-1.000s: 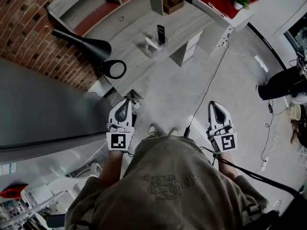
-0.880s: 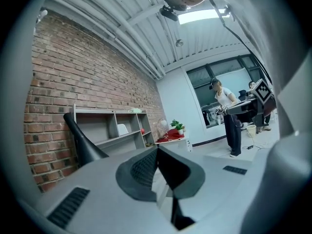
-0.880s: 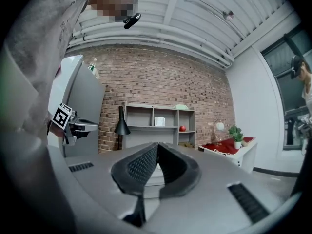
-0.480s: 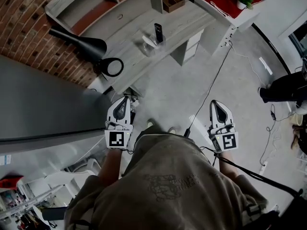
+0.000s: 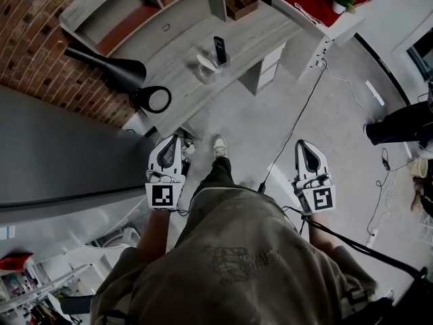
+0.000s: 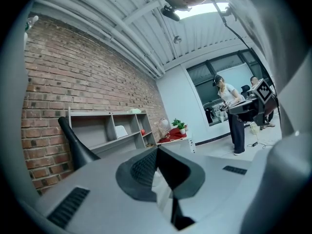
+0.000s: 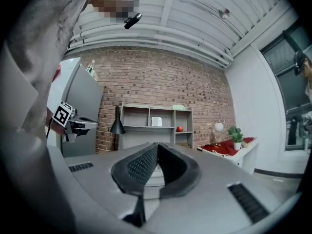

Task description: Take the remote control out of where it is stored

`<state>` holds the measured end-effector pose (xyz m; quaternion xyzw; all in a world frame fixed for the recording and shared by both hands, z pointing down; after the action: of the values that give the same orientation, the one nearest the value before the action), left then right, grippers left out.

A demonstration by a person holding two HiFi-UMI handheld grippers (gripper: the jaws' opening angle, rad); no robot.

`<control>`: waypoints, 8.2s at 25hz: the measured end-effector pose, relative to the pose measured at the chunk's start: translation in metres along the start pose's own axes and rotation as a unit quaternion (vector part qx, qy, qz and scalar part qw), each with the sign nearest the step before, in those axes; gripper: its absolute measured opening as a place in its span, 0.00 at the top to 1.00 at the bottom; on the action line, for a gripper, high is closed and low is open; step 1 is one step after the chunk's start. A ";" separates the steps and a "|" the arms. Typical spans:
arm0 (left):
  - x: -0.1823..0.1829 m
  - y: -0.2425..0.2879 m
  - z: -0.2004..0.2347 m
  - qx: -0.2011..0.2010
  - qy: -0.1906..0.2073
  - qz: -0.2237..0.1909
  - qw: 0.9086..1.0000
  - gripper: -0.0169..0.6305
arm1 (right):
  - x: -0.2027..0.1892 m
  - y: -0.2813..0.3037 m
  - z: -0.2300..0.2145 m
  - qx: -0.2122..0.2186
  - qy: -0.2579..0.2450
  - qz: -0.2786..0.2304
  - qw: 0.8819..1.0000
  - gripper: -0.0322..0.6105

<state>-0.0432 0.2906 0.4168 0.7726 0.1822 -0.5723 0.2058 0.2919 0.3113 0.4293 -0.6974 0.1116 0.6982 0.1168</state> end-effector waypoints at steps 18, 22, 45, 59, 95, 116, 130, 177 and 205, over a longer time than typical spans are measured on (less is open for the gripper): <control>-0.022 0.069 0.049 -0.024 -0.020 -0.012 0.999 0.96 | -0.006 0.072 -0.001 -0.013 -0.016 0.013 1.000 0.93; -0.028 0.084 0.067 -0.023 -0.032 -0.007 0.999 0.96 | -0.009 0.095 0.003 -0.009 -0.018 0.023 1.000 0.93; -0.026 0.198 0.140 -0.118 -0.062 -0.051 0.990 0.96 | 0.010 0.267 0.027 -0.008 -0.045 0.033 0.998 0.93; -0.018 0.239 0.206 -0.113 -0.120 -0.082 0.983 0.96 | 0.037 0.356 0.063 0.012 -0.074 0.016 0.997 0.93; -0.010 0.253 0.219 -0.036 -0.111 -0.035 0.992 0.96 | 0.043 0.387 0.034 0.090 -0.036 0.013 0.995 0.93; -0.015 0.267 0.201 -0.027 -0.078 -0.010 0.997 0.96 | -0.012 0.438 0.040 0.188 -0.087 0.126 0.970 0.67; -0.031 0.256 0.203 -0.012 -0.080 0.018 0.997 0.96 | -0.107 0.489 0.067 0.279 -0.139 0.248 0.917 0.54; -0.062 0.237 0.201 0.000 -0.093 0.059 0.994 0.96 | -0.206 0.498 0.101 0.271 -0.149 0.354 0.882 0.82; -0.050 0.258 0.215 -0.004 -0.082 0.053 0.995 0.96 | -0.090 0.502 0.080 0.253 -0.093 0.251 0.930 0.82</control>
<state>-0.0973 -0.0441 0.4376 0.7311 0.1255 -0.6210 0.2532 0.0559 -0.1396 0.5156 -0.5260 0.4443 0.7152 0.1200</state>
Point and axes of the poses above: the fingertips, and each gripper's own axes: y forward along the fingers, z to its left, x out of its top, the point moved 1 cm from there along -y, backward along the fingers, and after that the axes turned 9 degrees about -x, right-handed, at the moved point
